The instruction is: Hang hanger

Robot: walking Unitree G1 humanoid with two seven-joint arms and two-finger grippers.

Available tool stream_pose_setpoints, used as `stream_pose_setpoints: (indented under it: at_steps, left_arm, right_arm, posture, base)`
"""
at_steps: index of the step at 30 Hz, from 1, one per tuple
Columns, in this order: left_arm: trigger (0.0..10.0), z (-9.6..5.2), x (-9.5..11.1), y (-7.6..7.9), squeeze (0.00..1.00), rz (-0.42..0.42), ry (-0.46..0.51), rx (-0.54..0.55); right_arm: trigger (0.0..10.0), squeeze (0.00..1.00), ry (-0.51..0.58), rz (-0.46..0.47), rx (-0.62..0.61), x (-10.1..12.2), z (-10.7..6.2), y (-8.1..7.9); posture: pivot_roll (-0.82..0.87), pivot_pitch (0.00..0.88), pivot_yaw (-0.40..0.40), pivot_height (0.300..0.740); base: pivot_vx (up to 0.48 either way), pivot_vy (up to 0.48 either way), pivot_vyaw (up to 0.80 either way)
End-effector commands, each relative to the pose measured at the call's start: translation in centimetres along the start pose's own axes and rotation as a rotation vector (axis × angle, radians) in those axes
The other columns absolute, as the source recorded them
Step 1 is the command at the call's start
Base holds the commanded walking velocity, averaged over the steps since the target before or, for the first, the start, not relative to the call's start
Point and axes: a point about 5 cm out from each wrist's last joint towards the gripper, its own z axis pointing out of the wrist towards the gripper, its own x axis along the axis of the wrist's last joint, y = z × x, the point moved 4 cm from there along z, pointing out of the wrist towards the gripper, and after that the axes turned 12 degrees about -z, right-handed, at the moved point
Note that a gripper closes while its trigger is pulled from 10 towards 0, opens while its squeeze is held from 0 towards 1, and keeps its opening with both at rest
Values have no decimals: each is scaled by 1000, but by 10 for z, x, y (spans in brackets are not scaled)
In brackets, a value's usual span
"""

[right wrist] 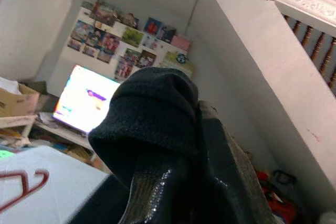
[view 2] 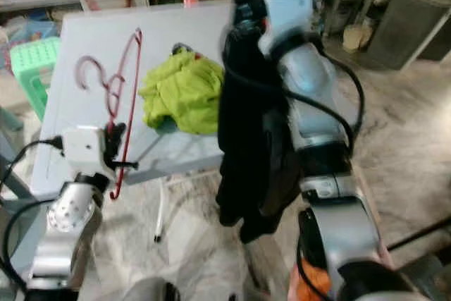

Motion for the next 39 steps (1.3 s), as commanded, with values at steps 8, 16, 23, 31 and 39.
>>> stream_pose_setpoints:
  at_steps: [8, 16, 23, 31, 39]
  left_arm:
    - [10000, -3, -10, -3, 0, -4, -46, 25]
    - [10000, -1, -9, 1, 0, 4, -40, 30]
    - [10000, 0, -10, 3, 0, 3, -35, 46]
    - [10000, 0, -15, 6, 0, 1, -53, 61]
    - [10000, -1, -19, 12, 0, -9, -75, 25]
  right_arm:
    - [10000, 0, 49, 18, -9, 5, 7, -5]
    - [10000, 0, 44, 31, -20, 0, 6, -2]
    - [10000, 0, -116, 33, 17, -30, 14, -2]
    - [10000, 0, -458, 34, -234, -69, 17, 53]
    - [10000, 0, -826, -52, 79, -145, -51, 3]
  posture:
    - [42, 26, -23, 740]
    - [37, 27, -22, 740]
    - [40, 16, -39, 740]
    - [54, 8, -55, 740]
    - [56, 6, -52, 740]
  base:
    - [367, 310, 654]
    - [253, 222, 713]
    - [0, 0, 480]
    - [0, 0, 0]
    - [0, 0, 0]
